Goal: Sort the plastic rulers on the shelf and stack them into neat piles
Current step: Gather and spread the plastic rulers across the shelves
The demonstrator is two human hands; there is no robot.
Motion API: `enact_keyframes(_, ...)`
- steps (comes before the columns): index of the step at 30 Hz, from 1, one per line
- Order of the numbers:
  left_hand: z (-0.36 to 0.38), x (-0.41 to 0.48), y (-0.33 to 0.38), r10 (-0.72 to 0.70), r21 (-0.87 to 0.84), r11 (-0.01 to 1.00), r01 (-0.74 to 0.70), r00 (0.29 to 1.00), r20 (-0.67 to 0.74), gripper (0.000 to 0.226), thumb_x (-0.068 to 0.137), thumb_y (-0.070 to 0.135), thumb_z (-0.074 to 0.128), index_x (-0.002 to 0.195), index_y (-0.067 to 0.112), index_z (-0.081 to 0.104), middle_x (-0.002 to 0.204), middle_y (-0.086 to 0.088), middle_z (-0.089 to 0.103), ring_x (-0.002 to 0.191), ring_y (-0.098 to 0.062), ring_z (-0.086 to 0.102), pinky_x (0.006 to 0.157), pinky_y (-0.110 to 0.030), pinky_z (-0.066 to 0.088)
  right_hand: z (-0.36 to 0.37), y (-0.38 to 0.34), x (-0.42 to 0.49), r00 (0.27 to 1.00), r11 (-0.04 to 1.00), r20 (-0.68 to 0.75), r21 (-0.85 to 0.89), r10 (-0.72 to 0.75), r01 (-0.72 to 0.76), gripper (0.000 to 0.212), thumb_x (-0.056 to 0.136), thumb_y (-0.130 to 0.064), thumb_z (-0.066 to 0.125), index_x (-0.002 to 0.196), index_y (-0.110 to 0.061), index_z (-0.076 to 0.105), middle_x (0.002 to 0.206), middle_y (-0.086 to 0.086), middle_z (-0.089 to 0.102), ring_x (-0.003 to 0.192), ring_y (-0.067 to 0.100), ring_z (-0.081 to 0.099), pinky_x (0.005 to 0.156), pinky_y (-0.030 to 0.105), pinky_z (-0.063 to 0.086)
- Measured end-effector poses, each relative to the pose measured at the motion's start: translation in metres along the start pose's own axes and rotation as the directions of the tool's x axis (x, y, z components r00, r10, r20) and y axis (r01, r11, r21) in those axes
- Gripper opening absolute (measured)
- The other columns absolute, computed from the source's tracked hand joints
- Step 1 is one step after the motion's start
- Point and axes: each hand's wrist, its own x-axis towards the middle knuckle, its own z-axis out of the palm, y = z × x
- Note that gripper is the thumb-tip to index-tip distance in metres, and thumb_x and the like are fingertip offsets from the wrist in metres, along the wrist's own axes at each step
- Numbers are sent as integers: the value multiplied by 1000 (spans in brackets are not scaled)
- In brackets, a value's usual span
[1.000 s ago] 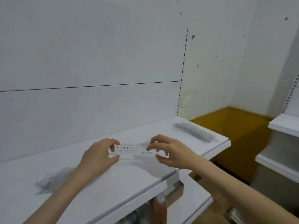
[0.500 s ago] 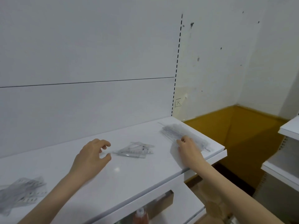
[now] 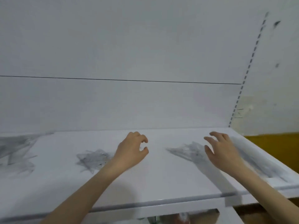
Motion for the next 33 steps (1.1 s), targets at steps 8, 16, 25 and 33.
enact_keyframes(8,-113,-91,-148,-276,76,954,289,949,-149,24,91,27,54,113,20,60,115,5,53,114,-10,40,86,-25,39,30,-214,59,937,878,-2,348,-350,329,29,82,-10,69,111,-9,69,124,12,60,118,36,48,86,38,45)
enact_keyframes(16,-217,-206,-306,-470,99,851,515,832,-295,16,85,21,62,99,18,67,104,4,61,105,-13,51,92,-27,42,43,-461,82,711,617,30,523,-703,588,33,95,-27,53,126,-17,59,134,-2,54,126,18,43,99,21,32)
enact_keyframes(25,-261,-228,-430,-440,292,844,450,892,-102,99,67,83,29,146,24,30,154,6,26,142,-11,20,114,-28,17,76,-635,94,597,646,292,532,-747,548,63,94,-49,48,146,-16,35,148,4,39,136,25,38,107,33,33)
enact_keyframes(33,-253,-190,-452,-318,153,939,307,947,52,112,54,91,29,141,22,41,150,4,34,141,-11,22,112,-23,9,89,-637,78,594,532,-84,358,-800,767,35,94,-42,42,84,-19,66,80,-2,66,78,20,61,63,30,47)
